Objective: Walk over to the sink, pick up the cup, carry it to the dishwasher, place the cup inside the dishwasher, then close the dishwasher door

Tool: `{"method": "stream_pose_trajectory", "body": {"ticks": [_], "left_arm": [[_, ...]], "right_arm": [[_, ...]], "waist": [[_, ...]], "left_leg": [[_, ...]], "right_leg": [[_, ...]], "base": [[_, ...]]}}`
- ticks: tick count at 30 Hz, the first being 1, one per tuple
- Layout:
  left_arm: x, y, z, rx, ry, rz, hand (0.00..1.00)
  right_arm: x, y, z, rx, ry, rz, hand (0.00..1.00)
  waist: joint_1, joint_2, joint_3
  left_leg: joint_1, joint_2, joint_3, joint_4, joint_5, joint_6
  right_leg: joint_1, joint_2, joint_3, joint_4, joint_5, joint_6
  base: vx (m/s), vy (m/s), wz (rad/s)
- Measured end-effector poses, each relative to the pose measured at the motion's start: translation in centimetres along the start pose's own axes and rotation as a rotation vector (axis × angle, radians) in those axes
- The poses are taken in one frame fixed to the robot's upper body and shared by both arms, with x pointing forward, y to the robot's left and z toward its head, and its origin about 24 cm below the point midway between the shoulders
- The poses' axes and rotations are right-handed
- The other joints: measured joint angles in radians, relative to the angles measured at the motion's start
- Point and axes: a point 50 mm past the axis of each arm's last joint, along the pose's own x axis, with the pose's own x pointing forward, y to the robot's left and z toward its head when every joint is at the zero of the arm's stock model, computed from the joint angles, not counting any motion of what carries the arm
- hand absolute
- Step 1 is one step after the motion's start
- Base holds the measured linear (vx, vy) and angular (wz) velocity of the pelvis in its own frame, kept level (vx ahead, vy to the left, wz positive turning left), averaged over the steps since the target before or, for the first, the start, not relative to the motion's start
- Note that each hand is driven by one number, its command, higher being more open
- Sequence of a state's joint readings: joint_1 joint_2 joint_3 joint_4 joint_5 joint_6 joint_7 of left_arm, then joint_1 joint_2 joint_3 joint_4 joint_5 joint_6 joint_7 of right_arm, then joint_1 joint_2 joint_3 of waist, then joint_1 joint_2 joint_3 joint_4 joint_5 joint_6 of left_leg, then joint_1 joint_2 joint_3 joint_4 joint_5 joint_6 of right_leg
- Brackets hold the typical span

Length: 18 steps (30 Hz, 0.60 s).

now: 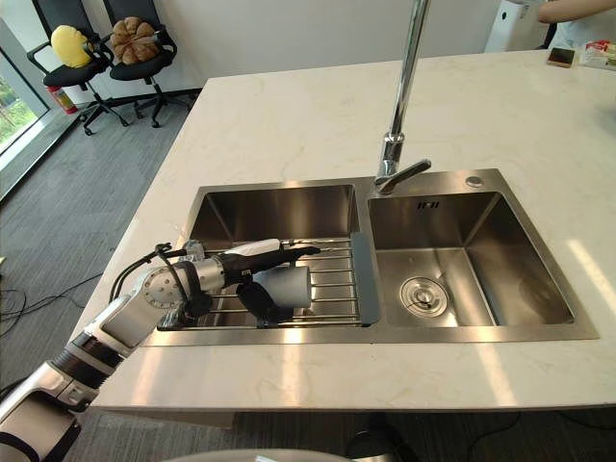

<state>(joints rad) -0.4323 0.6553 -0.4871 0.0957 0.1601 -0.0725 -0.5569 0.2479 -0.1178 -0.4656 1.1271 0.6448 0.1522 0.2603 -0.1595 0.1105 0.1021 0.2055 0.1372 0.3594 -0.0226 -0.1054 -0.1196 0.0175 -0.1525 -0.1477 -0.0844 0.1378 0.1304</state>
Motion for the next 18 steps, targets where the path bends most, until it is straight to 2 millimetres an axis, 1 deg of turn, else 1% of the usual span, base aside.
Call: {"method": "stream_pose_trajectory", "body": {"ticks": [6, 8, 13, 17, 18], "left_arm": [[0.3, -0.4, -1.3, 0.02, 0.073, -0.019, 1.0], [0.4, -0.3, -1.4, 0.05, 0.09, -0.025, 1.0], [0.5, 0.2, -1.4, 0.058, 0.098, -0.031, 1.0], [0.6, 0.3, -1.6, 0.059, 0.097, -0.041, 1.0], [0.6, 0.3, -1.6, 0.059, 0.097, -0.041, 0.0]], "right_arm": [[0.0, 0.3, 0.2, -0.004, -0.006, 0.01, 1.0], [0.1, 0.3, 0.2, -0.005, -0.008, 0.013, 1.0], [0.0, 0.4, 0.5, -0.026, -0.017, 0.021, 1.0], [0.0, 0.5, 0.7, -0.04, -0.015, 0.024, 1.0], [0.0, 0.5, 0.7, -0.028, -0.016, 0.025, 1.0]], "waist": [[-0.023, 0.002, 0.006], [-0.026, 0.003, 0.015], [-0.024, 0.01, 0.028], [-0.024, 0.01, 0.029], [-0.024, 0.011, 0.029]], "left_leg": [[-0.001, 0.002, 0.008, 0.0, -0.001, -0.002], [-0.002, 0.002, 0.011, 0.0, -0.002, -0.003], [-0.008, 0.003, 0.014, 0.0, -0.003, -0.005], [-0.008, 0.003, 0.014, 0.002, -0.003, -0.005], [-0.008, 0.003, 0.014, 0.003, -0.003, -0.005]], "right_leg": [[-0.006, 0.003, 0.008, 0.0, 0.0, 0.0], [-0.009, 0.004, 0.012, 0.0, 0.0, 0.0], [-0.017, 0.008, 0.014, 0.0, 0.001, 0.0], [-0.017, 0.007, 0.014, 0.0, 0.001, 0.0], [-0.016, 0.007, 0.014, 0.0, 0.001, 0.0]], "base": [[-0.04, -0.037, -0.04], [-0.04, -0.035, -0.05], [-0.04, -0.042, -0.02], [-0.05, -0.041, 0.0], [-0.07, -0.053, 0.01]]}}
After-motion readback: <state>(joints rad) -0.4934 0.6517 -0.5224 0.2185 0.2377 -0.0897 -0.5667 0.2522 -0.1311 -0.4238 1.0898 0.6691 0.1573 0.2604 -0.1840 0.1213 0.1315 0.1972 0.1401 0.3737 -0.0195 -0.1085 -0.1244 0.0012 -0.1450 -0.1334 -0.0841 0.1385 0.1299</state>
